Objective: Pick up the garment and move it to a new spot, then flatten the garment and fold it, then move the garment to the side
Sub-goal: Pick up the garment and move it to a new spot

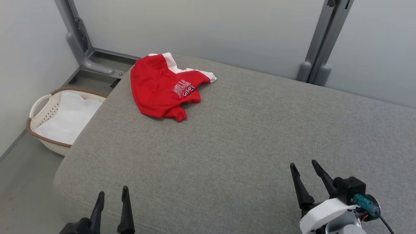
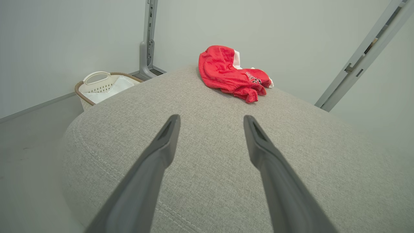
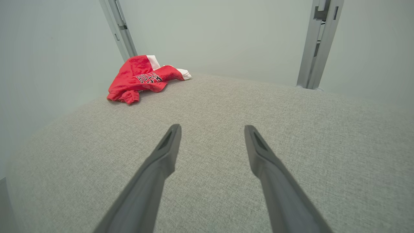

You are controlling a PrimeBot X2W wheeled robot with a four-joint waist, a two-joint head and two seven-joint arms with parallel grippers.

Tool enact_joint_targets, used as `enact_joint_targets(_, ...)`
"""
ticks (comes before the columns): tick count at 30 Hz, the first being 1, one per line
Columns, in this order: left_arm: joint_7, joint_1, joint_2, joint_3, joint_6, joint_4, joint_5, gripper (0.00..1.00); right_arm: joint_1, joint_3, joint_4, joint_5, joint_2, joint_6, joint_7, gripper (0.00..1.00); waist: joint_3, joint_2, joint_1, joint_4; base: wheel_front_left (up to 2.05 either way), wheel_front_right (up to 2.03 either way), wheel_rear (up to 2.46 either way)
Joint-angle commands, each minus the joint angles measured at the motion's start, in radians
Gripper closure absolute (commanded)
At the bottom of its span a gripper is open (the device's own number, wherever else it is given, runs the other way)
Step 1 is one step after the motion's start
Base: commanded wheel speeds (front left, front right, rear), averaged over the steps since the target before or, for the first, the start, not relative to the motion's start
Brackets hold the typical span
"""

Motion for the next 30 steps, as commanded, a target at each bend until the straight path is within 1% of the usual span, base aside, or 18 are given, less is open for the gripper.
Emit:
enact_joint_targets(1, 0.000, 0.010, 0.002, 0.004, 0.003, -0.007, 0.009, 0.00, -0.003, -0.001, -0.002, -0.003, -0.005, -0.002, -0.004, 0.00, 0.003, 0.0000, 0.0000, -0.003, 0.00, 0.00, 0.00)
enact_joint_targets(8, 0.000, -0.045, 0.003, 0.027, -0.005, -0.038, 0.021, 0.00, -0.017, -0.017, -0.015, -0.023, -0.004, -0.002, -0.004, 0.00, 0.034, 0.0000, 0.0000, -0.018, 0.00, 0.00, 0.00)
enact_joint_targets(12, 0.000, -0.113, 0.037, 0.062, -0.014, -0.069, 0.031, 0.00, -0.037, -0.025, -0.023, -0.046, -0.004, -0.002, -0.004, 0.00, 0.066, 0.0000, 0.0000, -0.036, 0.00, 0.00, 0.00)
enact_joint_targets(16, 0.003, -0.254, 0.117, 0.094, -0.021, -0.082, 0.049, 0.00, -0.068, -0.023, -0.033, -0.072, -0.005, -0.002, -0.004, 0.00, 0.111, 0.0000, 0.0000, -0.066, 0.00, 0.00, 0.00)
enact_joint_targets(17, 0.007, -0.337, 0.165, 0.117, -0.021, -0.077, 0.058, 0.00, -0.086, -0.020, -0.036, -0.088, -0.005, -0.002, -0.004, 0.00, 0.135, 0.0000, 0.0000, -0.086, 0.00, 0.00, 0.00)
enact_joint_targets(21, 0.037, -0.507, 0.245, 0.141, -0.026, -0.053, 0.059, 0.00, -0.122, -0.022, -0.045, -0.126, -0.005, -0.002, -0.004, 0.00, 0.203, 0.0000, 0.0000, -0.133, 0.00, 0.00, 0.00)
enact_joint_targets(24, 0.069, -0.624, 0.284, 0.145, -0.033, -0.024, 0.038, 0.00, -0.147, -0.029, -0.052, -0.155, -0.005, -0.002, -0.004, 0.00, 0.262, 0.0000, 0.0000, -0.168, 0.00, 0.00, 0.00)
enact_joint_targets(27, 0.083, -0.750, 0.321, 0.134, -0.040, 0.048, 0.018, 0.00, -0.178, -0.032, -0.063, -0.181, -0.005, -0.002, -0.004, 0.00, 0.330, 0.0000, 0.0000, -0.205, 0.00, 0.00, 0.00)
enact_joint_targets(30, 0.088, -0.841, 0.349, 0.114, -0.044, 0.138, 0.004, 0.00, -0.207, -0.027, -0.074, -0.193, -0.005, -0.002, -0.004, 0.00, 0.389, 0.0000, 0.0000, -0.239, 0.00, 0.00, 0.00)
